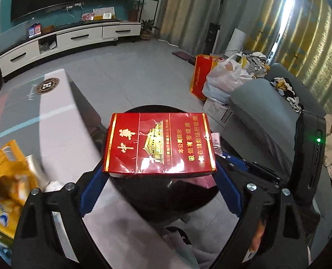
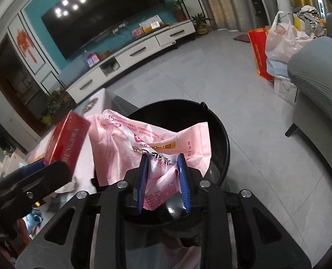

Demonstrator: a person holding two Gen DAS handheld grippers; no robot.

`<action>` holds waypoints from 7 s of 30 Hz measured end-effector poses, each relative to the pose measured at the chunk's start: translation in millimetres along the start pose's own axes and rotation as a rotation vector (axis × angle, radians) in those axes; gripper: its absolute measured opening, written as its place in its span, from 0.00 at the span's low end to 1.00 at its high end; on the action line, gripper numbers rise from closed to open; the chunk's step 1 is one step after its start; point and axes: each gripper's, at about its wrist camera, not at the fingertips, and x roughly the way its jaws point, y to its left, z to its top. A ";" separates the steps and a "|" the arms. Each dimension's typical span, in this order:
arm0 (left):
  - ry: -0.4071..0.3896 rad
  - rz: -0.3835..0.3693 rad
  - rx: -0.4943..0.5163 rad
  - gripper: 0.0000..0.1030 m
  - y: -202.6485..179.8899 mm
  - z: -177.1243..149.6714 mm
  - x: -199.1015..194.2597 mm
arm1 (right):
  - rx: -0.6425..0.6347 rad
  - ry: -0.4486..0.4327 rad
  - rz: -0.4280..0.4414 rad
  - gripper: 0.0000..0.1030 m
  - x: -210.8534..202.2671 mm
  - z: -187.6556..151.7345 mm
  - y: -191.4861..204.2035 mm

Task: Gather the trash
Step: 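Carry both items over the black bin and open both tools to drop them, then grasp the green snack bag with the right tool while the left grasps the blue cloth, then carry the green bag and blue cloth to the bin and release both, then grasp the yellow snack bag with the right tool while the left grasps the blue mask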

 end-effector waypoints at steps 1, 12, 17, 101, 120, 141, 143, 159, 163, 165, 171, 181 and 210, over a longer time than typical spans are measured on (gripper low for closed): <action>0.006 -0.001 -0.002 0.90 -1.0 0.7 3.2 | 0.003 0.003 -0.010 0.36 2.8 0.3 -0.7; -0.011 -0.003 -0.016 0.96 9.4 -15.3 -21.5 | 0.062 -0.009 -0.025 0.51 -21.7 -8.4 -16.7; -0.021 0.002 -0.028 0.96 19.5 -48.3 -61.8 | 0.039 0.011 -0.003 0.56 -40.1 -19.7 -9.8; -0.374 0.120 -0.406 0.03 215.0 -169.6 -275.8 | -0.834 0.095 0.355 0.04 -2.3 -102.3 305.2; 0.076 0.290 -0.403 0.40 226.5 -257.0 -205.7 | -0.579 0.069 0.543 0.04 -68.2 -78.0 259.0; -0.201 0.001 -0.133 0.25 113.5 -96.4 -203.2 | -0.276 -0.066 0.336 0.04 -75.4 -28.6 115.9; -0.198 -0.027 -0.103 0.25 97.7 -75.8 -184.7 | -0.236 -0.074 0.313 0.05 -72.0 -25.0 97.9; -0.053 -0.074 -0.017 0.36 14.8 16.2 -24.2 | -0.074 -0.045 0.173 0.05 -20.7 -3.9 20.6; -0.031 -0.064 -0.021 0.66 8.0 22.7 -3.6 | -0.023 -0.031 0.123 0.28 -6.3 0.5 9.8; -0.026 -0.072 -0.017 0.72 8.1 22.1 -3.3 | -0.001 -0.032 0.122 0.38 -7.2 -1.9 5.5; -0.019 -0.058 -0.019 0.90 19.9 4.3 -23.1 | 0.012 -0.015 0.122 0.39 -18.9 -10.1 2.7; -0.043 -0.067 -0.093 0.97 49.9 -57.9 -98.6 | -0.070 0.065 0.196 0.50 -39.6 -31.2 44.1; -0.167 0.265 -0.603 0.97 249.4 -214.7 -221.5 | -0.767 0.049 0.112 0.55 -11.0 -93.5 247.6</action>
